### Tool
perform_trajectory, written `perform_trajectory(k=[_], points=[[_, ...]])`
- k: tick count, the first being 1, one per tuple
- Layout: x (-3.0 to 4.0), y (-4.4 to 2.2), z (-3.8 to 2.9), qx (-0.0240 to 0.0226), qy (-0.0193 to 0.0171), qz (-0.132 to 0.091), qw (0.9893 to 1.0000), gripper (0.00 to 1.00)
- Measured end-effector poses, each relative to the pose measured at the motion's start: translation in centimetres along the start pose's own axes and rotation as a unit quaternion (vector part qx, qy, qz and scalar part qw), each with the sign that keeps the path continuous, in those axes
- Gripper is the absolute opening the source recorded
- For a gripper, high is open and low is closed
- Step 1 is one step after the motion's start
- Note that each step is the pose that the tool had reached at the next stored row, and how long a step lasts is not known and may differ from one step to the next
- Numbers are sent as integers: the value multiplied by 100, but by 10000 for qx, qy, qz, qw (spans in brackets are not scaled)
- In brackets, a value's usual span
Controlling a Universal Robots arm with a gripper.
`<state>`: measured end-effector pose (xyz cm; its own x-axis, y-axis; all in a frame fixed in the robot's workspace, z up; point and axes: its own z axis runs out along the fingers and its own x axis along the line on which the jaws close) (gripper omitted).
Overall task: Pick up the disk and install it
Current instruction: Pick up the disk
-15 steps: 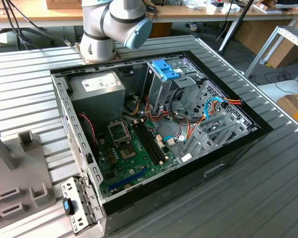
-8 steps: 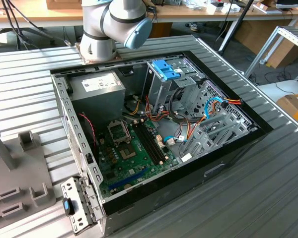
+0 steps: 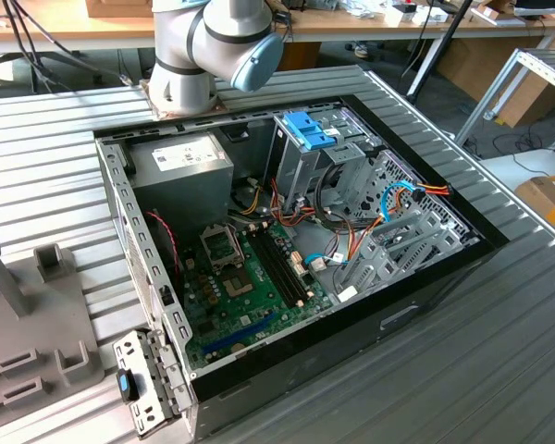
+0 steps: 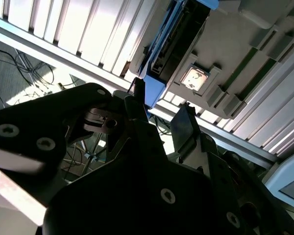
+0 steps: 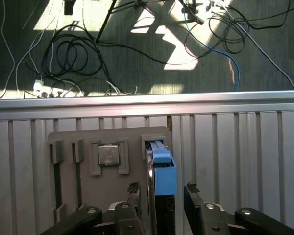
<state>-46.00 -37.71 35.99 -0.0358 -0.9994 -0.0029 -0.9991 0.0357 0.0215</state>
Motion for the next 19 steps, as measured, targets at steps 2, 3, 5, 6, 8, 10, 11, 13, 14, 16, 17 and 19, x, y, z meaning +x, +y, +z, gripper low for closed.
perform_trajectory(k=[2, 3, 5, 6, 8, 10, 11, 13, 14, 16, 17, 19], points=[[0, 0, 7, 0, 0, 0, 10000, 48], [0, 0, 13, 0, 0, 0, 10000, 48], [0, 0, 14, 0, 0, 0, 10000, 48], [0, -1, 17, 0, 0, 0, 10000, 48], [0, 0, 21, 0, 0, 0, 10000, 48], [0, 0, 21, 0, 0, 0, 10000, 48], [0, 0, 21, -1, 0, 0, 10000, 48], [0, 0, 22, 0, 0, 0, 10000, 48], [0, -1, 23, 0, 0, 0, 10000, 48], [0, -1, 47, 0, 0, 0, 10000, 48], [0, -1, 57, 0, 0, 0, 10000, 48], [0, -2, 78, 0, 0, 0, 10000, 48]])
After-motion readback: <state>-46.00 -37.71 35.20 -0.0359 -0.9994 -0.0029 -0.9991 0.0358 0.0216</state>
